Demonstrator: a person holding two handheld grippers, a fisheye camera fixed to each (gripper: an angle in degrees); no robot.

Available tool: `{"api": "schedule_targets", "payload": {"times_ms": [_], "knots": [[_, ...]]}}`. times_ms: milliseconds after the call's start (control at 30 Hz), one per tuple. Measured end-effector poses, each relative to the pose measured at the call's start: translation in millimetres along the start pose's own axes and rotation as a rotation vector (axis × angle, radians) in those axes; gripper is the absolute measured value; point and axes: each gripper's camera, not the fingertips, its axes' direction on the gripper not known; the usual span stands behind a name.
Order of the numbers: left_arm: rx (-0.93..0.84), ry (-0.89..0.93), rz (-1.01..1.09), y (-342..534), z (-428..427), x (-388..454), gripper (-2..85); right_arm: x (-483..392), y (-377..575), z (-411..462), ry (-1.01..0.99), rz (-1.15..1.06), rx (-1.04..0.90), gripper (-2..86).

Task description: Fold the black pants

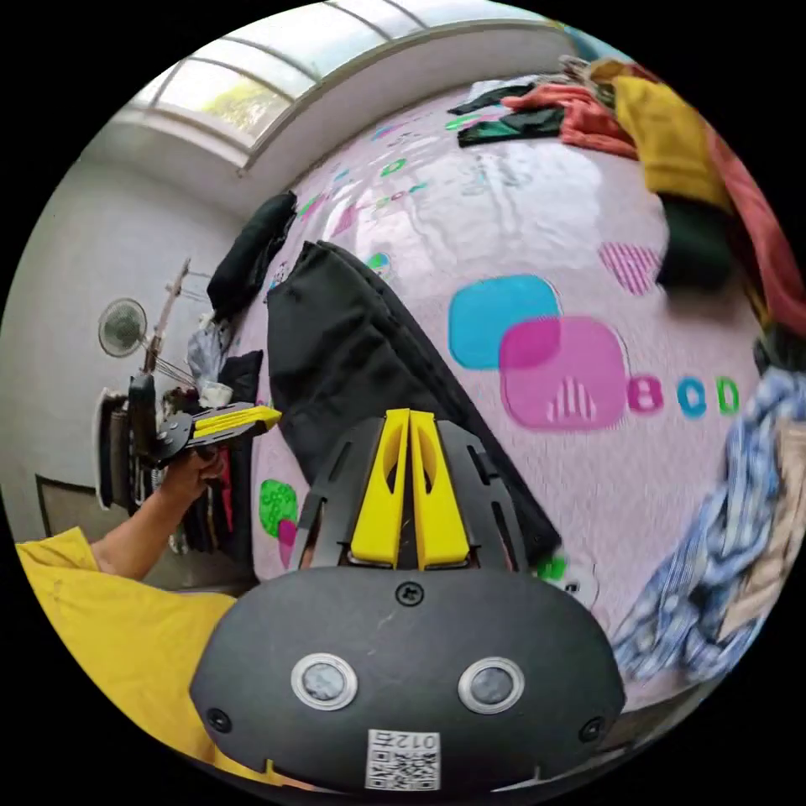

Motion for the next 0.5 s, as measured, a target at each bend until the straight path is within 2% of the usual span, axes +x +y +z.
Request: {"api": "schedule_targets", "payload": {"times_ms": [100, 233, 367, 467, 500], "knots": [[0.004, 0.038, 0.13, 11, -7, 61, 0.5, 37, 79, -29, -0.055, 0.149, -0.01, 0.5], [-0.094, 0.028, 0.338, 15, 12, 148, 0.5, 56, 165, -29, -0.163, 0.294, -0.048, 0.6], [-0.129, 0.007, 0.377, 12, 22, 188, 0.6, 41, 181, -23, -0.276, 0.221, 0.005, 0.5], [-0.217, -0.034, 0.373, 11, 38, 205, 0.7, 44, 177, -5, -0.098, 0.218, -0.114, 0.2], [-0.193, -0.016, 0.372, 12, 36, 209, 0.8, 48, 177, -3, -0.064, 0.229, -0.135, 0.2]]}}
